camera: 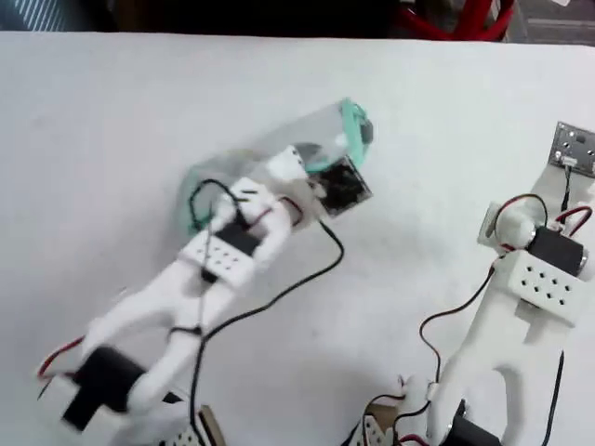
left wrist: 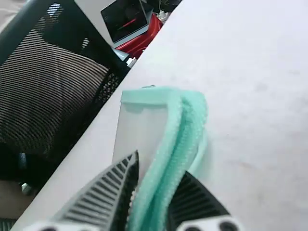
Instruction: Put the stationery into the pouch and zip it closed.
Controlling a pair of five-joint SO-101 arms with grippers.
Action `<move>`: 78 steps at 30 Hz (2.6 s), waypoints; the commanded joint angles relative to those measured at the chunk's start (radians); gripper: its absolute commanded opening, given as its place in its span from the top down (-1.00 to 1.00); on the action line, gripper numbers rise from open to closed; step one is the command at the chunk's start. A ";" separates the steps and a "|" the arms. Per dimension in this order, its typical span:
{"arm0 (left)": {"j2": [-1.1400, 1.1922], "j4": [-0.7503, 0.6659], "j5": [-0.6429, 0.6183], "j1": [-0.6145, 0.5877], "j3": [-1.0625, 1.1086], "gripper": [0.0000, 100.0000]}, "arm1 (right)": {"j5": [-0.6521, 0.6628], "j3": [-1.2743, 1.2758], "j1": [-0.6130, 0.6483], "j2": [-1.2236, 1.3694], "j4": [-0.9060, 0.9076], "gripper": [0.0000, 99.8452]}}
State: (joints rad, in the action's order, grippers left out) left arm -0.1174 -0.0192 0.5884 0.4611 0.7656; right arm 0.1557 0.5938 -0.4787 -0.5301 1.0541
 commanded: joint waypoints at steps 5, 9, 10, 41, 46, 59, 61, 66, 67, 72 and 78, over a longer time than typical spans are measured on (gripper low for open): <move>0.294 -0.043 -0.041 0.042 -0.163 0.83 | 0.008 0.008 -0.007 -0.024 -0.024 0.61; 0.177 0.118 -0.181 0.084 -0.167 0.75 | 0.008 0.006 -0.007 -0.024 -0.027 0.61; 0.147 0.150 -0.230 0.085 -0.170 0.71 | 0.008 0.006 -0.007 -0.024 -0.033 0.61; -0.424 0.878 -0.037 0.243 -0.715 0.95 | 0.126 0.040 0.005 -0.028 -0.054 0.61; -0.406 0.913 -0.037 0.151 -0.657 0.95 | 0.132 0.044 0.028 -0.035 -0.045 0.61; -0.355 0.635 0.086 -0.226 -0.334 0.95 | 0.126 0.046 0.127 -0.033 -0.042 0.61; -0.308 0.428 0.123 -0.171 -0.169 0.95 | 0.126 0.046 0.128 -0.033 -0.024 0.61; -0.090 0.035 0.144 -0.010 0.109 0.95 | 0.132 0.043 0.093 -0.033 -0.016 0.61; -0.033 0.023 0.150 0.013 0.112 0.93 | 0.132 0.040 0.087 -0.033 -0.016 0.61; 0.177 0.021 0.078 0.033 0.020 0.78 | 0.133 0.041 0.091 -0.033 -0.018 0.61; 0.110 0.267 -0.290 0.038 -0.086 0.58 | 0.133 0.044 0.090 -0.031 -0.018 0.61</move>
State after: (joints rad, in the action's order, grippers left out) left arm 0.0529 0.0928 0.4549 0.4856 0.7610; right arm 0.2800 0.6444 -0.3805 -0.5301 1.0326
